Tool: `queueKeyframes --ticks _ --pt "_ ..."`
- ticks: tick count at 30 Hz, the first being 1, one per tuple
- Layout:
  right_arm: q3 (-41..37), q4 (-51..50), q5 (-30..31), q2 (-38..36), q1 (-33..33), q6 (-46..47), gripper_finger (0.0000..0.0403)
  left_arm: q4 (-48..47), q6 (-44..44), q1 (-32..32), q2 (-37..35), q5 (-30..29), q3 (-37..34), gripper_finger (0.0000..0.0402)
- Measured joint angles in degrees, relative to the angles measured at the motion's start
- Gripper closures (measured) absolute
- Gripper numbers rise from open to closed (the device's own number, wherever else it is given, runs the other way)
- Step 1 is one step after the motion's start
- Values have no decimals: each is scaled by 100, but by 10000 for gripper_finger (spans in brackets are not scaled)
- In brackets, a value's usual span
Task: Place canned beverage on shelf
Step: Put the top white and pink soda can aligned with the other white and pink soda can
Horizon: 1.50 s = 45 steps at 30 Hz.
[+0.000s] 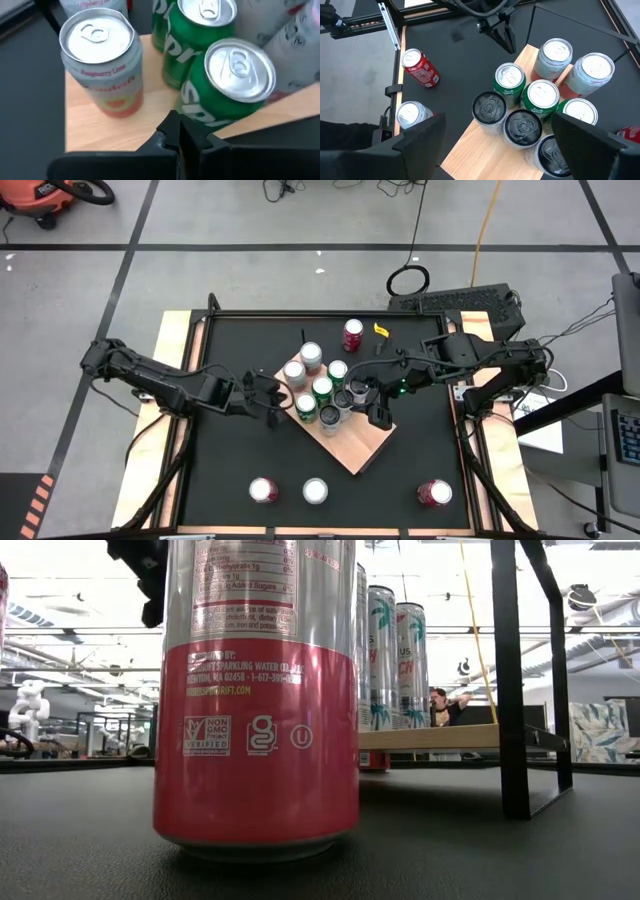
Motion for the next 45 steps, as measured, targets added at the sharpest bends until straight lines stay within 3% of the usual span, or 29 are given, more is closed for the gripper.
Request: queueKeyframes --ticks 4,12,17,30,37,45 --pt "0 0 -1 0 0 -41 62 -262 910 38 2 -28 234 396" --pt "0 13 -1 0 0 -37 62 -321 3869 334 84 16 265 396" --pt "0 13 -2 0 0 -11 62 -366 4765 638 217 475 264 396" --pt "0 2 -2 0 0 76 62 -376 5135 789 664 549 256 396" --pt "0 0 0 -1 0 76 62 -289 5101 785 718 155 256 396" --pt "0 0 0 0 0 76 62 -202 5103 789 718 118 256 396"
